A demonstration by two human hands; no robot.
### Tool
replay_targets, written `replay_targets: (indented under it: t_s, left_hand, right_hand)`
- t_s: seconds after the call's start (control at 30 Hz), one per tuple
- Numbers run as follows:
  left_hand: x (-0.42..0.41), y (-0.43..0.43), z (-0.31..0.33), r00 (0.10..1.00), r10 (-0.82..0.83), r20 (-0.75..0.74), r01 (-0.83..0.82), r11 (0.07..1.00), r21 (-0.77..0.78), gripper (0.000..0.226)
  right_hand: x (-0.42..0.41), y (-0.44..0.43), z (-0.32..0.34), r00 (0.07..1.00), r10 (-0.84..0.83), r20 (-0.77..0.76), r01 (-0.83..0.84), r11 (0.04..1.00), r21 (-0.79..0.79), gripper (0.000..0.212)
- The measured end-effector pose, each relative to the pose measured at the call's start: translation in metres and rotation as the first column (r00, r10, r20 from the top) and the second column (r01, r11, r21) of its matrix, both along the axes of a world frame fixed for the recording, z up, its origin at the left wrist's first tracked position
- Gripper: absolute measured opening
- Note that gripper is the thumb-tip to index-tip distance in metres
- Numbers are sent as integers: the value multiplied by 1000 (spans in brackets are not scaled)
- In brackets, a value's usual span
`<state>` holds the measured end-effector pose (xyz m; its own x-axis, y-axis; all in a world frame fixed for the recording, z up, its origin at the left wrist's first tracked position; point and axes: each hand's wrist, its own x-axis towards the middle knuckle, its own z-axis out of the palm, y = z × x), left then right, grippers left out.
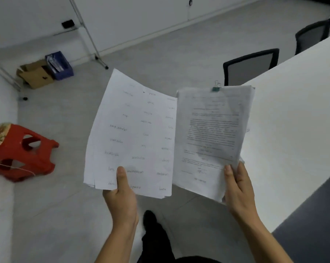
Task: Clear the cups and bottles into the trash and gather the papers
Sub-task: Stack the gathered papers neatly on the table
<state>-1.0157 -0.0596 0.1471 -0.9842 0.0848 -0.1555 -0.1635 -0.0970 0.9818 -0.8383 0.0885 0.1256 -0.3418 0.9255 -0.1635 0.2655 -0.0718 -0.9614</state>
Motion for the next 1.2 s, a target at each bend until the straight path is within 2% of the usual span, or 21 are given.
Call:
replay_targets:
  t_s: [0.1,0.23,0.3,0.43,0.53,0.63,0.77,0.87,1.0,1.1,1.2]
  left_hand:
    - [-64,57,0,970,-228,85,230,973,-15,22]
    - [-122,138,-3,846,-502,180,516,855,-42,18]
    - [-134,178,-10,764,-594,252,622,782,-40,19]
    - [-132,240,-40,622,-670,405,741,671,-27,27]
    - [-118,281,-65,551,-678,487,793,607,-53,28]
    - [-102,313,-84,515,-661,546,817,572,-78,26]
    - [-93,348,-115,441,-671,596,852,522,-42,31]
    - [-93,354,-141,387,-604,697,876,476,-74,37]
    - [-104,350,-168,288,-524,801,929,355,-102,43]
    - [-115,353,-178,332,-575,747,943,209,-258,48]
    - [-131,351,-176,439,-607,663,870,104,-481,79]
  right_hand:
    - [-26,19,0,971,-236,48,237,971,-20,15]
    - [-40,27,3,836,-543,74,546,838,-18,16]
    - [-38,24,5,738,-669,86,673,739,-23,15]
    - [-29,21,-2,574,-810,122,818,573,-46,18]
    - [-22,31,-20,484,-862,150,875,480,-62,19]
    - [-16,53,-28,447,-884,133,892,431,-136,21]
    - [-17,89,-37,436,-892,123,896,417,-154,18]
    - [-20,104,-42,432,-892,135,895,405,-186,15]
    - [-24,112,-45,413,-900,140,901,381,-206,15]
    - [-34,117,-49,377,-910,171,918,343,-197,15]
    - [-54,127,-45,387,-910,149,913,354,-203,16]
